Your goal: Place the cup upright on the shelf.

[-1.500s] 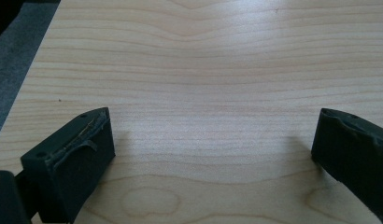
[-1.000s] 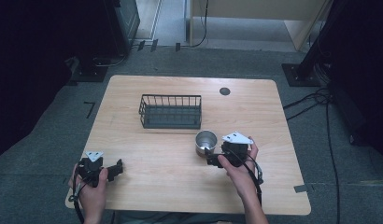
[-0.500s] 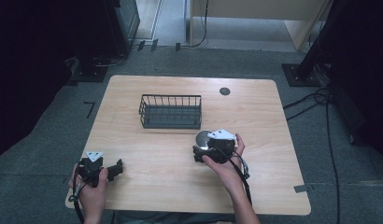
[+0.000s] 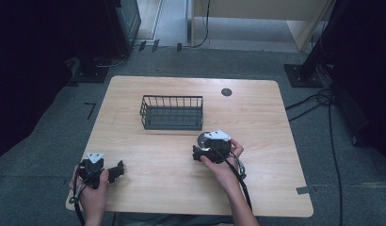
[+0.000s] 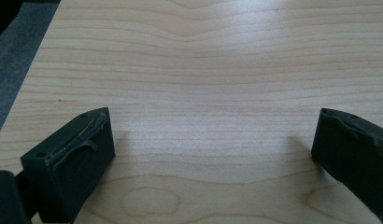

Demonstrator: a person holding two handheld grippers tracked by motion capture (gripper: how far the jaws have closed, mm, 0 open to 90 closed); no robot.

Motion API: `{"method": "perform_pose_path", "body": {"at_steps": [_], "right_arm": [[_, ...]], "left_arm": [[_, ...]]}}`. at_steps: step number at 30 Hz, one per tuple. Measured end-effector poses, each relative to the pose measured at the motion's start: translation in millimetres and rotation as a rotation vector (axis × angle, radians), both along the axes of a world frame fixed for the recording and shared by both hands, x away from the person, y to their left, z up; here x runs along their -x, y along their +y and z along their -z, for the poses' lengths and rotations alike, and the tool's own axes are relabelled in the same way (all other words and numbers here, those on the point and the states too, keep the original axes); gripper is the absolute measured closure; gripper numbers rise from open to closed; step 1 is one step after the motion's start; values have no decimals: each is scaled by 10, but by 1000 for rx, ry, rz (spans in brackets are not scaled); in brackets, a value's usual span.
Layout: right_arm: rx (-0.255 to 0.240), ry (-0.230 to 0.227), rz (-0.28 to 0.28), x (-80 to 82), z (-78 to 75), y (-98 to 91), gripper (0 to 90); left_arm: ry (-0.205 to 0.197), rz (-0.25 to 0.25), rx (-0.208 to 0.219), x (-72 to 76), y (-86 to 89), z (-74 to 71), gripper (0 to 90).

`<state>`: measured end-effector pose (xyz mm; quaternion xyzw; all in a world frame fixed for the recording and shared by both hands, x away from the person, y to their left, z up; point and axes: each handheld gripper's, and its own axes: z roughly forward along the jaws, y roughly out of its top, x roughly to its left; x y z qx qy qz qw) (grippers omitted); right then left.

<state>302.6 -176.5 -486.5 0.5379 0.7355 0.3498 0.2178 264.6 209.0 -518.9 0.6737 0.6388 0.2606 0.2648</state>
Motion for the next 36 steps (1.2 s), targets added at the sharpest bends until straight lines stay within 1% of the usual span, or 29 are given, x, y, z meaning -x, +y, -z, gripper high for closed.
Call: {"method": "perform_pose_path", "body": {"at_steps": [2,3,4,5,9,12,16,19,24,30,33,34,36], "right_arm": [[2,0,11,-4,12,1,137],[5,0,15,-8,18,-1,165],[7,1,21,-9,20,-4,172],[0,3,22,-10,19,-7,173],[0,1,15,-14,15,-9,177],[-24,5,1,-18,4,-13,178],[-26,-1,-11,-16,-20,9,178],[-35,-9,-27,-14,-68,33,178],[-48,-18,-36,-25,-123,53,178],[-54,-47,-51,-44,-224,80,178],[-64,-65,-62,-51,-284,97,179],[-73,-78,-68,-61,-323,106,179],[-78,-83,-70,-67,-343,109,179]], "left_arm": [[0,0,0,0,0,0,0],[0,0,0,0,0,0,0],[0,0,0,0,0,0,0],[0,0,0,0,0,0,0],[0,0,0,0,0,0,0],[0,0,0,0,0,0,0],[0,0,0,0,0,0,0],[0,0,0,0,0,0,0],[0,0,0,0,0,0,0],[0,0,0,0,0,0,0],[0,0,0,0,0,0,0],[0,0,0,0,0,0,0],[0,0,0,0,0,0,0]]}}
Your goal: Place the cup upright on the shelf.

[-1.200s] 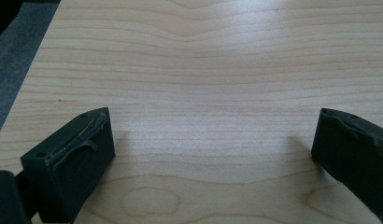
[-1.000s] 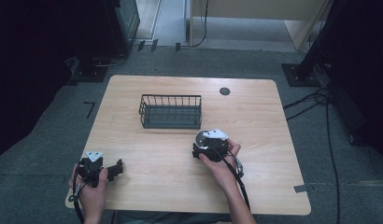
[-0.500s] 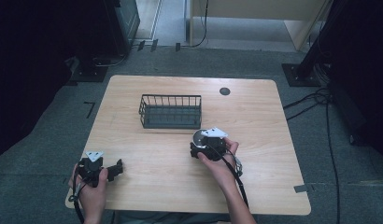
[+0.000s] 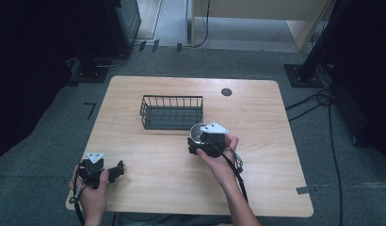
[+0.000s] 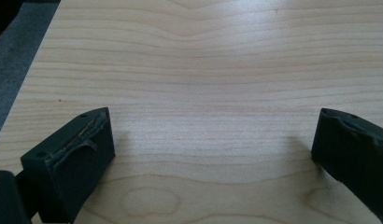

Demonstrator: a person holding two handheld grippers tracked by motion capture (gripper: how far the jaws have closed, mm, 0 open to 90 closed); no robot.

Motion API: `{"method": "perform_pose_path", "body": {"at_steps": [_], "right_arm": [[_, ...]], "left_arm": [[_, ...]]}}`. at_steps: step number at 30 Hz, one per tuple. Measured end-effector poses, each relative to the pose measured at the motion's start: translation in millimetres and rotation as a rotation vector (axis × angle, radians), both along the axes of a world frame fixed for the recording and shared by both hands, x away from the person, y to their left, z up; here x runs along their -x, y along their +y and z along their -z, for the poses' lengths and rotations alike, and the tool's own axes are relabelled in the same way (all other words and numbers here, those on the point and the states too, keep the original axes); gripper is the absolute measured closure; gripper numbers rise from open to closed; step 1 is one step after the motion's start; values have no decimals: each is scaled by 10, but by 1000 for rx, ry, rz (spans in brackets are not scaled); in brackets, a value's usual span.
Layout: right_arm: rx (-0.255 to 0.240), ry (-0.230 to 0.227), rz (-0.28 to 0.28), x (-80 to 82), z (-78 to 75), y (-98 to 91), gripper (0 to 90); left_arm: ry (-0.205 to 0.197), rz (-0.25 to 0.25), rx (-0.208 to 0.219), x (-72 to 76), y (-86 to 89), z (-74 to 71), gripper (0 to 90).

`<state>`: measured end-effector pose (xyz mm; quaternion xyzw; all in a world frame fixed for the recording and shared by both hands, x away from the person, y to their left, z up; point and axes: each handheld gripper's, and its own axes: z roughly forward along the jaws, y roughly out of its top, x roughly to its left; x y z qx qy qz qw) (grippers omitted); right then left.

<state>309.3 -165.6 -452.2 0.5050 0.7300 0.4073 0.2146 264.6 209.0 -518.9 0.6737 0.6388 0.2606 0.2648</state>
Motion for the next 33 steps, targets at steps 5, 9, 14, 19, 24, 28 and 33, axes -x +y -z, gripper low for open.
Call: {"method": "perform_pose_path", "body": {"at_steps": [5,9,14,19,24,28,33], "right_arm": [[-2,-24,-12,-26,-98,39,179],[2,-38,-26,-49,-175,76,179],[-2,-49,-32,-87,-250,114,179],[-1,-59,-41,-127,-324,145,180],[-5,-71,-45,-176,-410,171,180],[-3,-85,-50,-218,-481,200,180],[16,-99,-57,-291,-556,253,180]], "left_arm": [[-1,-1,1,0,-1,0,0],[0,0,0,0,0,0,0],[-1,0,0,0,0,0,0],[-1,0,0,-1,0,0,0],[-1,-1,1,-1,-1,0,0],[-3,-2,3,-1,-2,1,0],[-3,-2,2,-1,-2,1,0]]}}
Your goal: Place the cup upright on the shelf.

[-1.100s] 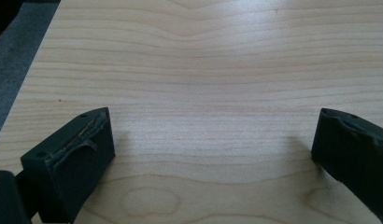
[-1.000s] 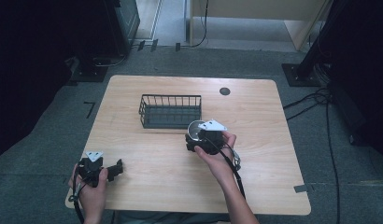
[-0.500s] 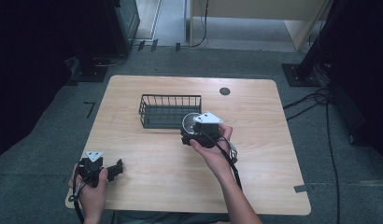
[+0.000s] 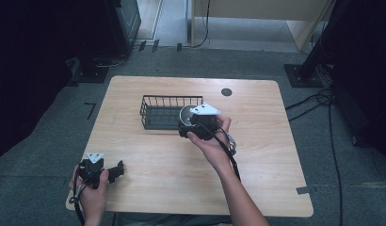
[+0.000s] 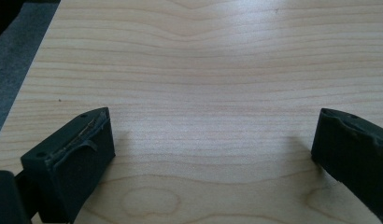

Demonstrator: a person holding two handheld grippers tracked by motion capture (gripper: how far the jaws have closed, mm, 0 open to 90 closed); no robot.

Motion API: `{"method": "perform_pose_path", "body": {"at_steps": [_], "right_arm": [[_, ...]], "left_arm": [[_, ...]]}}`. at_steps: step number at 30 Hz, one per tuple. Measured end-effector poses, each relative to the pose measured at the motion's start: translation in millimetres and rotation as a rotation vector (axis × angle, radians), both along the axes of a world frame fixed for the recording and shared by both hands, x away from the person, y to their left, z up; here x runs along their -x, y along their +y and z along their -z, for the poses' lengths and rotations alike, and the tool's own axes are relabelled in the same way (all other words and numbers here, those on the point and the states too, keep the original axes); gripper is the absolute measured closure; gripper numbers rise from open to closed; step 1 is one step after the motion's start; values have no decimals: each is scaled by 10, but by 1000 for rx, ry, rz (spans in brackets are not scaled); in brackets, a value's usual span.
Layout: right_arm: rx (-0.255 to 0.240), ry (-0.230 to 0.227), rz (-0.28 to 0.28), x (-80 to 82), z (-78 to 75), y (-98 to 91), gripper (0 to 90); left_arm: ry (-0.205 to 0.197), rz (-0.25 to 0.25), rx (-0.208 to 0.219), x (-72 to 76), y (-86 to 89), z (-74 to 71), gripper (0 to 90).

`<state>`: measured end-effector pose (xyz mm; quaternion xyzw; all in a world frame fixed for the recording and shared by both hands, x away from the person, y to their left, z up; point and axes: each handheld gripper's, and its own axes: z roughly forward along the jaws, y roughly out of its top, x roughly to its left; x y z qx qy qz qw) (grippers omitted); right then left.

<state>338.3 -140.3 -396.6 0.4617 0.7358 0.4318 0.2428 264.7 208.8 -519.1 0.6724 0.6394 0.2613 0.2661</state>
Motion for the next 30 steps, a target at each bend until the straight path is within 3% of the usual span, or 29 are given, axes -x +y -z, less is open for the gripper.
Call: {"method": "perform_pose_path", "body": {"at_steps": [17,30], "right_arm": [[7,-44,2,-352,-176,199,181],[17,-37,49,-697,-132,233,181]], "left_arm": [[0,-1,0,0,-1,0,0],[2,1,0,1,0,-1,0]]}}
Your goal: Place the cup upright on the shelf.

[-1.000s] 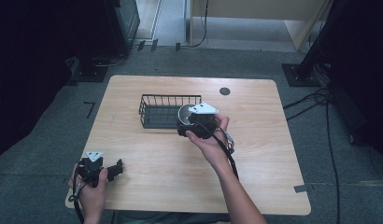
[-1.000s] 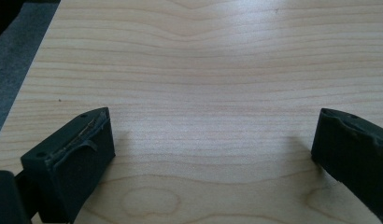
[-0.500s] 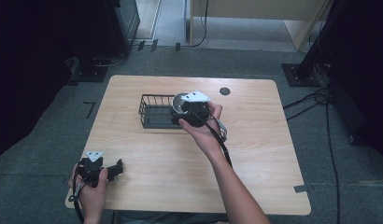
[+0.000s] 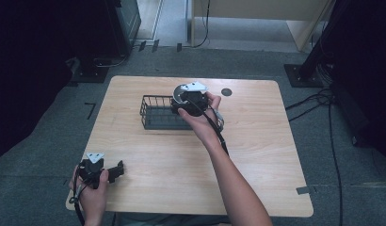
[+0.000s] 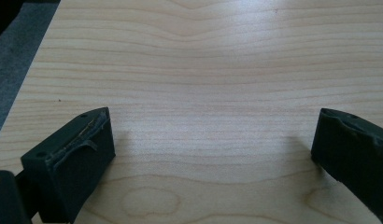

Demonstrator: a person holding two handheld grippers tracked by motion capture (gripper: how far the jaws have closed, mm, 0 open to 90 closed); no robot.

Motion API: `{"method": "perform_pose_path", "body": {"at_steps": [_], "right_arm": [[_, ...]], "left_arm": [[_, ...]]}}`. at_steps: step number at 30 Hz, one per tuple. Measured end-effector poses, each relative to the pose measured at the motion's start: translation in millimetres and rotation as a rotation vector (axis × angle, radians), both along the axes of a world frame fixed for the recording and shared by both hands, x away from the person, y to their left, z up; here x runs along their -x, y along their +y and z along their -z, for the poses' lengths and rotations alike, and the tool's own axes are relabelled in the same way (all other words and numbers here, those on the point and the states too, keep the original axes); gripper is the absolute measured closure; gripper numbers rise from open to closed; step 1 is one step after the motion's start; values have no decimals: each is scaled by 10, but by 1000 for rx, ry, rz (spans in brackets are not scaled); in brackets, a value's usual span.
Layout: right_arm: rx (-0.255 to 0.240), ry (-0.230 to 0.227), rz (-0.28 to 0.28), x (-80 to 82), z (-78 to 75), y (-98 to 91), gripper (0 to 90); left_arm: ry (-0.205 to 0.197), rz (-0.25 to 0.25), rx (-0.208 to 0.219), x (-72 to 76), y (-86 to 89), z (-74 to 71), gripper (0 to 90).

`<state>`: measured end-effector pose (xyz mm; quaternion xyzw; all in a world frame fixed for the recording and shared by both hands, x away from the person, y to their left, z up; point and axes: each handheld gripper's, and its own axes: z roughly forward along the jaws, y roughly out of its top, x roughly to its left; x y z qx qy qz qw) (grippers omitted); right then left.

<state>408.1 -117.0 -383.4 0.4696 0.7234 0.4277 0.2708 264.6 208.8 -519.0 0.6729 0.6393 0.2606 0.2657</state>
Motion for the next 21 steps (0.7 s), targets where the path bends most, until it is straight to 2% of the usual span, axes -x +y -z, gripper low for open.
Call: {"method": "perform_pose_path", "body": {"at_steps": [10,21], "right_arm": [[21,62,22,-221,194,92,181],[31,134,21,-300,379,152,181]], "left_arm": [[1,1,0,0,0,0,0],[0,0,0,0,0,0,0]]}}
